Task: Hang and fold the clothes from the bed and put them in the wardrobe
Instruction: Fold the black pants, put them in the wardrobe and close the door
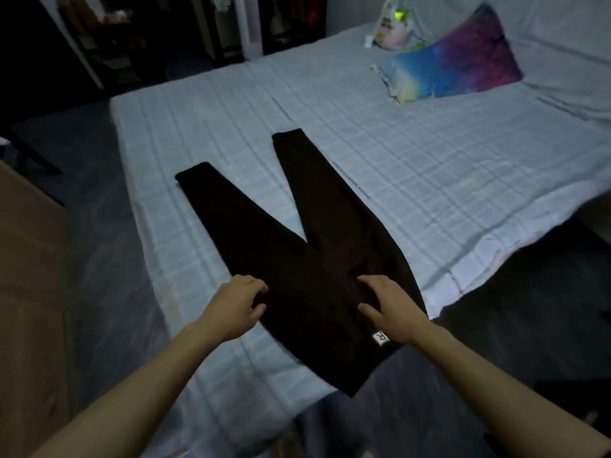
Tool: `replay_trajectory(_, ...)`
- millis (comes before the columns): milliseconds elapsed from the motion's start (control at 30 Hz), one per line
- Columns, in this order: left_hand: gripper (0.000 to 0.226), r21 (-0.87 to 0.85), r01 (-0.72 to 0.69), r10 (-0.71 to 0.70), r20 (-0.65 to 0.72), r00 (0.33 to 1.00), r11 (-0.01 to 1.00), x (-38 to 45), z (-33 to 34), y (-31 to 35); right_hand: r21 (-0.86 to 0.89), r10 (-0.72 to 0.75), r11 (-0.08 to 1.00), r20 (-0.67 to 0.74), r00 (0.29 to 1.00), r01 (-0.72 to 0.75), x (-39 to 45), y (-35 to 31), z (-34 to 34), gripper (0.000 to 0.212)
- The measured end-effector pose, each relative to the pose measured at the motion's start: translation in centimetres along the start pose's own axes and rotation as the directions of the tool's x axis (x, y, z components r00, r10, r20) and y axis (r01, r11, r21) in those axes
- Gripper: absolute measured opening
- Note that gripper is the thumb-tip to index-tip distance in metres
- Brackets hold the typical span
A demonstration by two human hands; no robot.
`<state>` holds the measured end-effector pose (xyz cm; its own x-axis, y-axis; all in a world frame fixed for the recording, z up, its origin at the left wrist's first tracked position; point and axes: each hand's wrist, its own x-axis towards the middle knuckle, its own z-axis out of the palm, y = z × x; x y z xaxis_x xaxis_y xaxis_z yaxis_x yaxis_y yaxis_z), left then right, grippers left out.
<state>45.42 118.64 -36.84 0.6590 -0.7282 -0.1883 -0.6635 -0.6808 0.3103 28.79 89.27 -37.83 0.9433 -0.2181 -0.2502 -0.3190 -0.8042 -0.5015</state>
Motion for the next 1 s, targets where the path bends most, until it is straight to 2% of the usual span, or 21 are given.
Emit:
replay_trajectory(300,0.040,0.036,-0.151,0.146,0.117,0.982,0.988,2.4,5.3,-0.6,0.020,0.149,0.989,0.007,0.989,-0.149,-3.6,2.0,5.6,0.059)
replay_trajectory(500,0.042,-0.055,-0.221,0.227,0.212,0.950,0.974,4.4,12.6,-2.4,0.023,0.257,0.966,0.057,0.965,-0.258,-5.4,2.9,13.4,0.060)
replay_trajectory(633,0.050,-0.058,-0.309,0.313,0.290,0.904,0.949,5.8,17.2,-4.2,0.000,0.327,0.945,0.090,0.941,-0.328,-4.7,2.5,19.2,0.065)
replay_trajectory(767,0.061,0.034,-0.465,0.429,0.332,0.840,0.884,6.8,20.7,-6.2,-0.088,0.368,0.927,0.021,0.930,-0.364,-3.2,1.6,24.0,0.075)
replay_trajectory(867,0.068,0.212,-0.595,0.507,0.351,0.787,0.776,7.2,21.8,-7.1,-0.154,0.419,0.895,-0.032,0.907,-0.419,-3.0,1.2,26.0,0.086)
replay_trajectory(1000,0.075,0.283,-0.611,0.531,0.313,0.787,0.739,7.8,22.8,-8.1,-0.290,0.434,0.855,-0.059,0.899,-0.431,-3.1,1.4,28.2,0.093)
